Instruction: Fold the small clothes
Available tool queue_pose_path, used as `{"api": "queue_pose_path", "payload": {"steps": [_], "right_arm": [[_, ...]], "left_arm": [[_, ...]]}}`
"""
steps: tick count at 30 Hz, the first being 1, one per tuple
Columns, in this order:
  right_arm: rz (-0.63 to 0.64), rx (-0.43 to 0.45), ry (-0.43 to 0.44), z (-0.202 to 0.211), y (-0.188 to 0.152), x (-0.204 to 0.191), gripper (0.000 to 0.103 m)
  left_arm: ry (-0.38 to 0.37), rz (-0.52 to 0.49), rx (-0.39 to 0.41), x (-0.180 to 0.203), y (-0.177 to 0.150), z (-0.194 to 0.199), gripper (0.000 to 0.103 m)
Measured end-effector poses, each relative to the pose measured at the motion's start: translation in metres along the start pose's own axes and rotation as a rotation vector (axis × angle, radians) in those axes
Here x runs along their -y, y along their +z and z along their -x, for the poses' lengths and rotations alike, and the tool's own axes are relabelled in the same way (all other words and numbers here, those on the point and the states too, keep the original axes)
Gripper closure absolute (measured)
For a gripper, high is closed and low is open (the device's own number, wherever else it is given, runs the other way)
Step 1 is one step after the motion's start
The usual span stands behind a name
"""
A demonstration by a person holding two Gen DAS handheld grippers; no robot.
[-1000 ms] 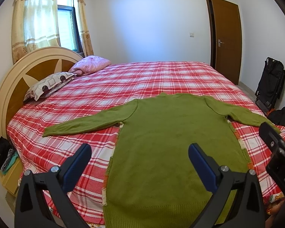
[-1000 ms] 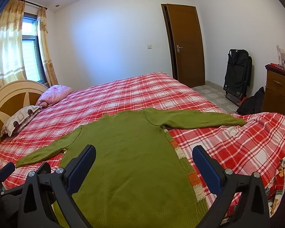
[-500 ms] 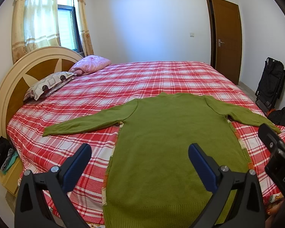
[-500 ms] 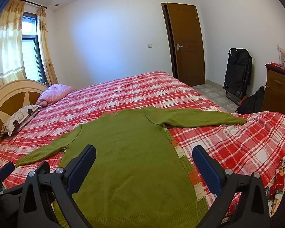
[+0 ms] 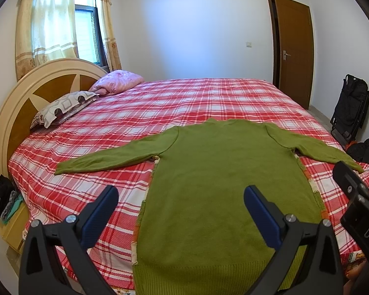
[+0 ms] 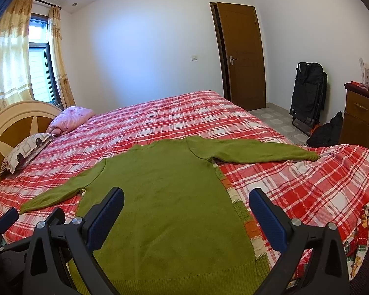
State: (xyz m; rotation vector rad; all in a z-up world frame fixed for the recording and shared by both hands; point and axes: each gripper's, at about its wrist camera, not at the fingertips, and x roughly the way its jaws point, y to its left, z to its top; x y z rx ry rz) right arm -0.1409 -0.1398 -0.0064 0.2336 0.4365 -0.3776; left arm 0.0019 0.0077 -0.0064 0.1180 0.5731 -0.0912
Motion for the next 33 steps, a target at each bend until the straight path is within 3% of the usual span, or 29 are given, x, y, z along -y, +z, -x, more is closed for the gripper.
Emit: {"api": "queue_pose_path", "payload": {"steps": [20,33], "right_arm": [[0.018,-0.028,-0.030,-0.014,-0.002,-0.002,0.001],[0.023,-0.127,-0.111,-0.081,0.017,0.028,0.001]], "left_arm": [[-0.006,0.007,-0.031,-0.001,-0.003,-0.014,0.000],[-0.032,-0.032,-0.072,0.005,0.004,-0.057,0.000]]}}
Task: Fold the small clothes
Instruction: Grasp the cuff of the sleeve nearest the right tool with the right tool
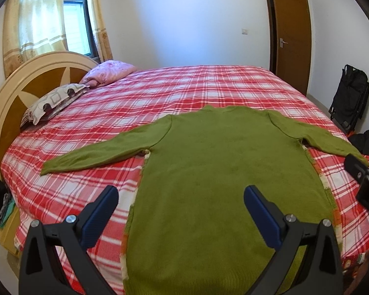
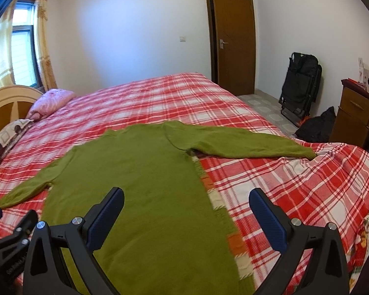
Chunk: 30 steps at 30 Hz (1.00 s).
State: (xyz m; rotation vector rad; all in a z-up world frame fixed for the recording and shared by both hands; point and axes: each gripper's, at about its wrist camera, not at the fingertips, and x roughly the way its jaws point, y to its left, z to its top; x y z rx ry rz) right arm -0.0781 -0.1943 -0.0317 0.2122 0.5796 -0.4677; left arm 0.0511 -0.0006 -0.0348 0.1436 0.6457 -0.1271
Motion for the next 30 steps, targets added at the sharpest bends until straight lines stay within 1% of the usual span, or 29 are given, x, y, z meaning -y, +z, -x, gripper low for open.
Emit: {"api": "queue_pose_path", "payload": {"steps": [6,9,11,13,14,15,17,19,20,21,24,28,30], "right_arm": [[-0.009,-0.043,-0.082,-0.043,0.015,0.019,0.001],[-0.021,-0.049,-0.121,-0.058,0.023,0.029,0.001],[-0.024,-0.044,-0.143,-0.066,0.028,0.035,0.001],[-0.023,-0.036,-0.152,-0.076,0.033,0.043,0.001],[-0.031,-0.035,-0.131,-0.083,0.036,0.050,0.001],[-0.056,-0.047,-0.103,-0.092,0.038,0.060,0.002],[-0.136,-0.077,-0.098,-0.107,0.041,0.083,0.003],[-0.267,-0.107,-0.066,-0.125,0.044,0.119,0.020],[-0.341,-0.124,-0.053,-0.134,0.044,0.138,0.033],[-0.444,-0.155,-0.045,-0.146,0.044,0.165,0.036],[-0.631,-0.204,-0.094,-0.169,0.039,0.218,0.036],[-0.696,-0.233,-0.184,-0.192,0.034,0.252,0.036],[-0.713,-0.212,-0.206,-0.202,0.036,0.263,0.036]], "left_arm": [[-0.006,-0.036,-0.040,0.009,0.015,-0.037,0.000],[-0.008,-0.043,-0.059,0.015,0.020,-0.052,0.000],[-0.026,-0.046,-0.061,0.019,0.023,-0.059,0.000],[-0.036,-0.048,-0.058,0.023,0.024,-0.065,0.000],[-0.043,-0.050,-0.057,0.025,0.026,-0.069,0.000],[-0.050,-0.051,-0.057,0.027,0.028,-0.072,0.000],[-0.060,-0.049,-0.066,0.029,0.031,-0.081,0.000],[-0.059,-0.046,-0.079,0.030,0.032,-0.088,0.000],[-0.054,-0.042,-0.085,0.029,0.033,-0.091,0.000],[-0.051,-0.038,-0.089,0.028,0.033,-0.094,0.000],[-0.037,-0.036,-0.106,0.026,0.033,-0.101,0.000],[-0.028,-0.015,-0.124,0.023,0.035,-0.112,0.000],[-0.022,-0.010,-0.130,0.022,0.036,-0.115,0.000]]}}
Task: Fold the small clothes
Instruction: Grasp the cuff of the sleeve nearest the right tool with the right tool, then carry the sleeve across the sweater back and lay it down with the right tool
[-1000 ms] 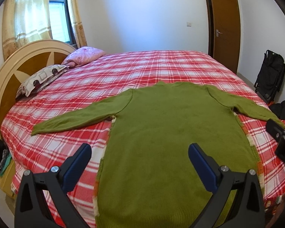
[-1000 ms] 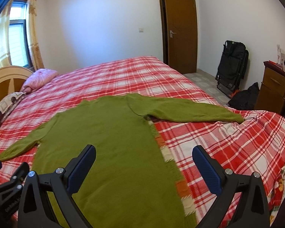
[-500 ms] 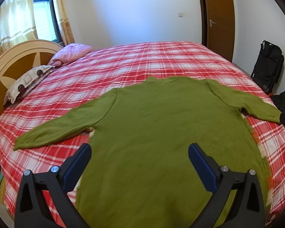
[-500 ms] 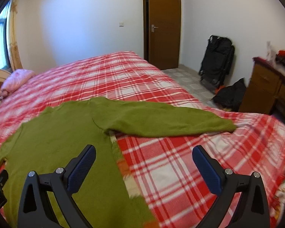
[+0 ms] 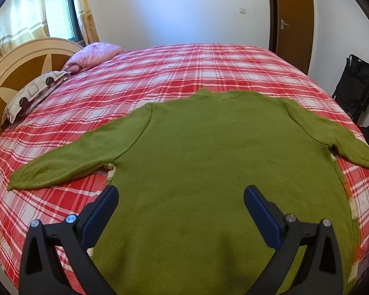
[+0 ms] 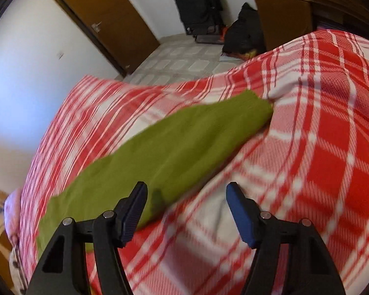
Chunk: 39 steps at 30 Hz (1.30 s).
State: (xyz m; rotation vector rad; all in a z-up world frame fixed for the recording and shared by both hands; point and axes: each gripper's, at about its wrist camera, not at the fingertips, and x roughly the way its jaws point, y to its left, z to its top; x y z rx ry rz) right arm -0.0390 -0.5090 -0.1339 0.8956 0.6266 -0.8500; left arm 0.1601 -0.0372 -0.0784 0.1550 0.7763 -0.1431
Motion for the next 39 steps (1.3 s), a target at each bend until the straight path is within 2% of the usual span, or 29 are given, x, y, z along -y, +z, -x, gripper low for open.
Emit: {"api": "queue_pose_path", "payload": {"steps": [4,5,7,9,11,14,17,22,26,30,34,39], "right_arm": [[-0.038,0.033,-0.027,-0.011,0.017,-0.001,0.036],[-0.053,0.040,-0.030,-0.014,0.021,0.001,0.039],[-0.043,0.071,-0.069,-0.017,0.024,-0.001,0.052],[0.003,0.085,-0.078,-0.021,0.024,-0.004,0.083],[0.029,0.097,-0.080,-0.022,0.026,0.000,0.088],[0.074,0.118,-0.058,-0.013,0.029,-0.002,0.093],[0.136,0.198,-0.037,0.013,0.031,-0.017,0.094],[0.383,0.301,0.074,0.071,0.013,-0.097,0.094],[0.571,0.321,0.224,0.107,-0.030,-0.175,0.094],[0.746,0.259,0.376,0.121,-0.102,-0.254,0.097],[0.875,0.143,0.489,0.102,-0.195,-0.318,0.097],[0.967,-0.019,0.538,0.064,-0.292,-0.357,0.100]], "left_arm": [[0.014,-0.007,-0.008,0.002,0.004,-0.007,0.000],[0.016,-0.011,-0.008,0.002,0.004,-0.009,0.000],[0.022,-0.010,-0.010,0.001,0.006,-0.012,0.000],[0.019,0.000,-0.024,0.000,0.007,-0.015,0.000],[0.004,0.012,-0.044,-0.004,0.008,-0.018,0.000],[-0.008,0.018,-0.062,-0.008,0.007,-0.021,0.000],[-0.020,0.028,-0.068,-0.015,0.007,-0.020,0.000],[-0.041,0.085,-0.036,-0.038,0.009,-0.014,0.000],[-0.008,0.113,-0.014,-0.059,0.009,-0.012,0.000],[0.020,0.151,0.016,-0.084,0.006,-0.007,0.000],[0.063,0.186,0.037,-0.111,0.001,-0.003,0.000],[0.090,0.252,0.025,-0.146,-0.011,-0.006,0.000]]}}
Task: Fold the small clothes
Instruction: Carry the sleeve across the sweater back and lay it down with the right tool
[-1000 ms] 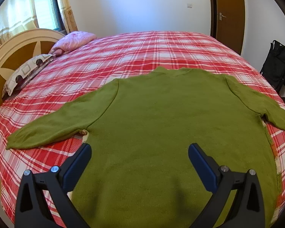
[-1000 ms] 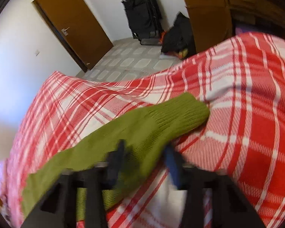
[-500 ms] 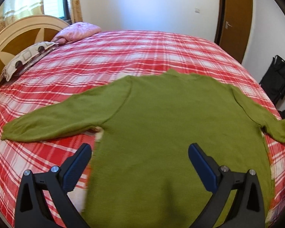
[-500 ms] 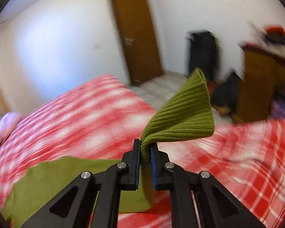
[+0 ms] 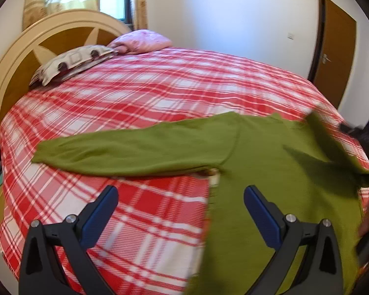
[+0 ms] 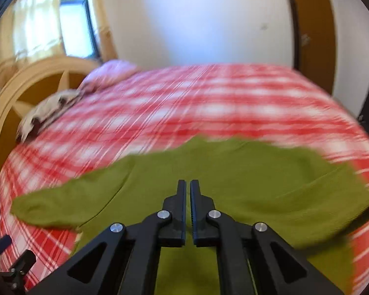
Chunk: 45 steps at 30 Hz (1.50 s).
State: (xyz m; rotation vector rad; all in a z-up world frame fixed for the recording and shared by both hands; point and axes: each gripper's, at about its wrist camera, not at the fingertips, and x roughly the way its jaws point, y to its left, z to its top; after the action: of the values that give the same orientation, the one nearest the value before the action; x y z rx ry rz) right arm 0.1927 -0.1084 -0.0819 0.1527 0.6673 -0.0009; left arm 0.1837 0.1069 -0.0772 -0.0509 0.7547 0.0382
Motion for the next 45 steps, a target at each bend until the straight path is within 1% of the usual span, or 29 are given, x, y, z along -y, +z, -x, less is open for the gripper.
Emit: {"api": "queue_pose_path", "payload": {"steps": [2,3,5,6,8,11,13,15,17,19,21,24,26,28,29,31,32,34,36,38,39,40,41,42,43,44,45], "right_arm": [[0.003,-0.064,0.044,-0.019,-0.017,-0.022,0.100],[-0.001,-0.090,0.068,-0.026,-0.022,-0.026,0.100],[-0.021,-0.148,0.145,-0.033,-0.033,-0.032,0.100],[-0.036,-0.151,0.173,-0.030,-0.037,-0.031,0.100],[-0.056,-0.120,0.191,-0.017,-0.040,-0.025,0.100],[-0.100,-0.043,0.169,0.016,-0.039,0.005,0.100],[-0.120,-0.027,0.150,0.030,-0.035,0.025,0.100],[-0.161,-0.027,0.148,0.043,-0.034,0.051,0.100],[-0.226,-0.018,0.148,0.057,-0.036,0.077,0.100],[-0.290,0.016,0.125,0.074,-0.041,0.105,0.100],[-0.352,0.044,0.124,0.088,-0.046,0.127,0.099],[-0.463,0.068,0.147,0.102,-0.059,0.156,0.099],[-0.506,0.064,0.155,0.104,-0.067,0.168,0.099],[-0.540,0.042,0.174,0.102,-0.077,0.176,0.099],[-0.557,0.023,0.187,0.101,-0.082,0.181,0.099],[-0.598,-0.009,0.228,0.095,-0.091,0.188,0.099],[-0.623,-0.011,0.255,0.094,-0.095,0.191,0.099],[-0.669,-0.008,0.312,0.094,-0.100,0.196,0.099],[-0.705,-0.003,0.367,0.093,-0.101,0.201,0.099],[-0.725,0.013,0.390,0.094,-0.102,0.204,0.098],[-0.728,0.019,0.385,0.095,-0.102,0.206,0.098],[-0.729,0.025,0.381,0.096,-0.102,0.206,0.098],[-0.729,0.039,0.379,0.098,-0.102,0.206,0.097],[-0.723,0.050,0.376,0.100,-0.101,0.206,0.097],[-0.708,0.062,0.368,0.103,-0.100,0.205,0.097],[-0.678,0.077,0.349,0.106,-0.097,0.202,0.097],[-0.642,0.079,0.310,0.108,-0.094,0.199,0.097]], "left_arm": [[0.015,0.005,-0.008,-0.011,-0.002,-0.004,0.000],[0.026,0.005,-0.009,-0.015,-0.004,-0.006,0.000],[0.044,0.007,-0.012,-0.023,-0.005,-0.011,0.000],[0.044,0.009,-0.015,-0.026,-0.006,-0.012,0.000],[0.029,0.008,-0.017,-0.031,-0.006,-0.016,0.000],[0.000,-0.022,-0.009,-0.024,-0.003,-0.017,0.000],[-0.049,-0.045,-0.012,-0.013,0.002,-0.019,0.000],[-0.126,-0.070,-0.030,0.006,0.010,-0.021,0.000],[-0.190,-0.102,-0.040,0.029,0.018,-0.024,0.000],[-0.279,-0.133,-0.078,0.054,0.026,-0.033,0.000],[-0.361,-0.137,-0.141,0.081,0.030,-0.049,0.000],[-0.414,-0.101,-0.272,0.114,0.027,-0.078,0.000],[-0.450,-0.062,-0.349,0.132,0.023,-0.091,0.000],[-0.461,-0.015,-0.404,0.147,0.020,-0.102,0.000],[-0.453,0.000,-0.408,0.153,0.018,-0.101,0.000],[-0.413,0.017,-0.384,0.161,0.021,-0.102,0.000],[-0.402,0.024,-0.389,0.166,0.022,-0.104,0.000],[-0.367,0.032,-0.398,0.170,0.023,-0.109,0.000],[-0.324,0.032,-0.391,0.175,0.022,-0.111,0.000],[-0.280,0.019,-0.375,0.181,0.021,-0.112,0.000],[-0.275,0.016,-0.347,0.183,0.020,-0.109,0.002],[-0.276,0.015,-0.324,0.184,0.018,-0.107,0.008],[-0.263,0.006,-0.299,0.186,0.016,-0.105,0.029],[-0.235,-0.006,-0.289,0.188,0.014,-0.103,0.041],[-0.222,-0.008,-0.279,0.188,0.015,-0.103,0.045],[-0.227,-0.001,-0.270,0.186,0.016,-0.102,0.060],[-0.231,0.011,-0.266,0.183,0.019,-0.104,0.086]]}}
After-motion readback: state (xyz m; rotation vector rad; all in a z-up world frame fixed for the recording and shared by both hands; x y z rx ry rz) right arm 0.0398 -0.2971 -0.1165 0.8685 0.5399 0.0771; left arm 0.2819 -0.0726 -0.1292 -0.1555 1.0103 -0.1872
